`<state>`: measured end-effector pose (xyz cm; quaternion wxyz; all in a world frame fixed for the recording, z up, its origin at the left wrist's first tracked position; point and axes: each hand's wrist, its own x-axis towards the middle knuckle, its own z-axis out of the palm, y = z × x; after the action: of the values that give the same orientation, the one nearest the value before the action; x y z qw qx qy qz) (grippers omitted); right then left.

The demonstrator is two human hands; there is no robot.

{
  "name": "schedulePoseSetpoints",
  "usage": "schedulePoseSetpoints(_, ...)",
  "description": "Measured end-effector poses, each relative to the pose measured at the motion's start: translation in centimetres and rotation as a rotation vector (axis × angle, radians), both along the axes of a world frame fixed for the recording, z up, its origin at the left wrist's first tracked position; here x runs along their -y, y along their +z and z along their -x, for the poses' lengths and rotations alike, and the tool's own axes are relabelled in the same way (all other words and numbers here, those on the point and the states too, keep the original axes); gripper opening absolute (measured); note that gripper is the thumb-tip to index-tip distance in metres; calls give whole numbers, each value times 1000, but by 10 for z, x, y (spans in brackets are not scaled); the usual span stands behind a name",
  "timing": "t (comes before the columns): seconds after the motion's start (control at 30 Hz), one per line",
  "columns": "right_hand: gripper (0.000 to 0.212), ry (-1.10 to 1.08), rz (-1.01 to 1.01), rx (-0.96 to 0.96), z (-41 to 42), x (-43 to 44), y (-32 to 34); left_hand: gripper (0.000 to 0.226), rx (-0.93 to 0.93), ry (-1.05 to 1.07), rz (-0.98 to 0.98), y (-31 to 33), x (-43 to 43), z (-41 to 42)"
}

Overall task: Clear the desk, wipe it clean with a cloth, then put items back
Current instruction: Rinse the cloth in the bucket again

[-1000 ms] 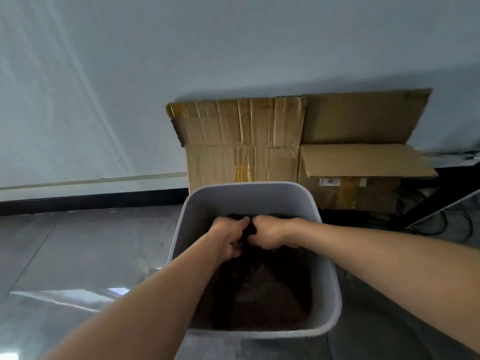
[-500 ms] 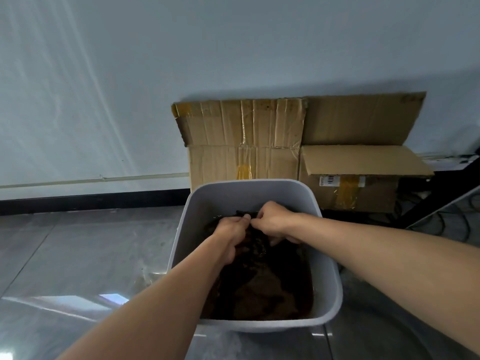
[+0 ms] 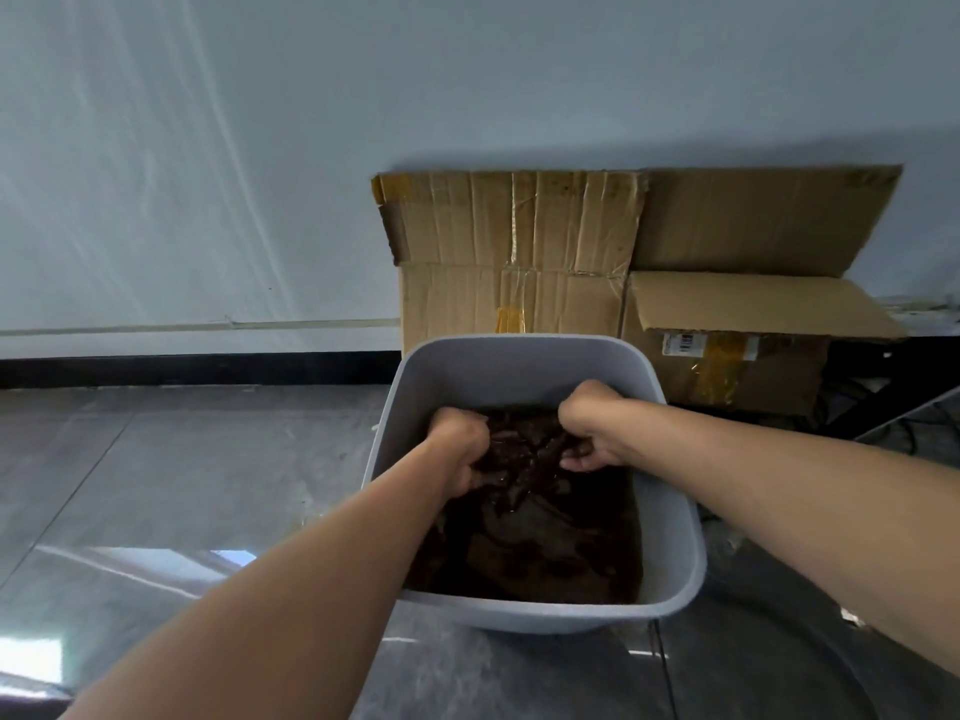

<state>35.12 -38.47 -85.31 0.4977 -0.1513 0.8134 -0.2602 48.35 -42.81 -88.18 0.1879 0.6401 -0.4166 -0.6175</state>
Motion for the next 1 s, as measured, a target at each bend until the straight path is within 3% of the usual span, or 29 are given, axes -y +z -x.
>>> schedulePoseSetpoints(0.1, 19, -57, 73, 60, 3, 0, 7, 30, -42, 27, -13, 6, 1, -1)
schedulePoseSetpoints(0.2, 17, 126, 77, 18, -1, -5, 11, 33, 11, -168, 42, 9, 2, -6)
schedulePoseSetpoints(0.33, 20, 316, 38, -114, -10, -9, 0, 36, 243, -491, 182, 5, -4, -5)
schedulePoseSetpoints(0.43, 21, 515, 21, -401, -10, -12, 2, 44, 369, -546, 301, -4, -2, -4)
schedulePoseSetpoints(0.53, 47, 803, -7, -652, -4, -19, 4, 43, 575, -676, 392, -9, 2, -12)
schedulePoseSetpoints(0.67, 54, 991, -28, -728, -10, -27, -6, 36, 928, -950, 532, -15, -3, -18)
schedulePoseSetpoints(0.73, 58, 926, 30, -635, -15, -22, -11, 33, 874, -910, 506, -15, -2, -13)
schedulePoseSetpoints(0.87, 59, 845, 105, -468, -24, -16, -20, 31, 503, -580, 347, -13, 2, -1)
schedulePoseSetpoints(0.93, 69, 961, 13, -487, -27, -18, -27, 31, 542, -659, 331, -15, -2, -1)
schedulePoseSetpoints(1.0, 66, 1100, -45, -574, -28, -22, -28, 20, 710, -870, 389, -21, -6, -3)
